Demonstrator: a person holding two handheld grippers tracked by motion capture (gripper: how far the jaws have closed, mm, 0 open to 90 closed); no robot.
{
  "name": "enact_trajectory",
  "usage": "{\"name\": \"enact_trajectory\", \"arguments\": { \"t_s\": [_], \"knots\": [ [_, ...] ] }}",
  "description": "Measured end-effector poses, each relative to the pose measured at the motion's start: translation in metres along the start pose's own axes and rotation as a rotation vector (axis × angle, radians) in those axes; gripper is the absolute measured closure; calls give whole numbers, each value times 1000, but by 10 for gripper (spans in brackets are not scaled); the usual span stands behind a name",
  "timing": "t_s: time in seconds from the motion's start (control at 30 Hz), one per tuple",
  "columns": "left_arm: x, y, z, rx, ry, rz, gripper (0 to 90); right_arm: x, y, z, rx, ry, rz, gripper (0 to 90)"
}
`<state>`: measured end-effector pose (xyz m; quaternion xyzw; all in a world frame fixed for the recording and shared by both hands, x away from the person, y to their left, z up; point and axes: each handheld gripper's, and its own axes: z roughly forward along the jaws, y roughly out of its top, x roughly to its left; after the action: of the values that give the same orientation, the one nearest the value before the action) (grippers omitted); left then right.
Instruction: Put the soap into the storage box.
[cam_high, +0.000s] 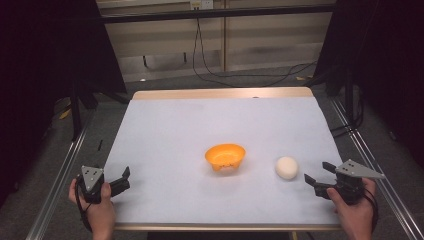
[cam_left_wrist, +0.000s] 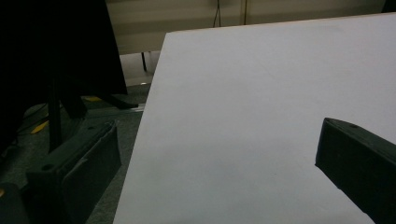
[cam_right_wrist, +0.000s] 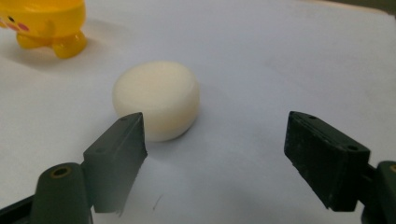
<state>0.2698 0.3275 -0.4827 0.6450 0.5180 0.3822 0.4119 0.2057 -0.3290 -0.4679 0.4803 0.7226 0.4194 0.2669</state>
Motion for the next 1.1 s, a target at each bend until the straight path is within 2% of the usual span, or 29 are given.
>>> {"name": "enact_trajectory", "arguments": {
  "t_s": [0.03,0.1,0.13,0.17,0.23,0.27,0.37,0.5,0.67,0.97,1.1],
  "knots": [
    [0,0,0,0,0,-2,0,0,3,1,52,28,28,197],
    [0,0,0,2,1,-3,0,-1,3,3,60,80,64,122],
    [0,0,0,2,1,-3,0,-1,3,3,60,80,64,122],
    [0,0,0,1,-2,-1,0,-1,5,3,62,116,52,107],
    [0,0,0,1,-3,4,0,1,6,4,65,127,47,83],
    [0,0,0,-1,-3,-1,0,3,8,6,91,111,23,74],
    [0,0,0,0,-3,-1,0,5,10,9,105,99,18,39],
    [-1,0,0,-2,0,0,0,10,13,15,143,74,7,50],
    [-1,0,0,0,4,4,0,15,20,23,202,31,-38,46],
    [0,0,1,1,-5,4,0,16,28,31,269,29,-22,48],
    [-1,0,1,8,0,12,0,17,33,37,299,44,-12,55]
  ]
}}
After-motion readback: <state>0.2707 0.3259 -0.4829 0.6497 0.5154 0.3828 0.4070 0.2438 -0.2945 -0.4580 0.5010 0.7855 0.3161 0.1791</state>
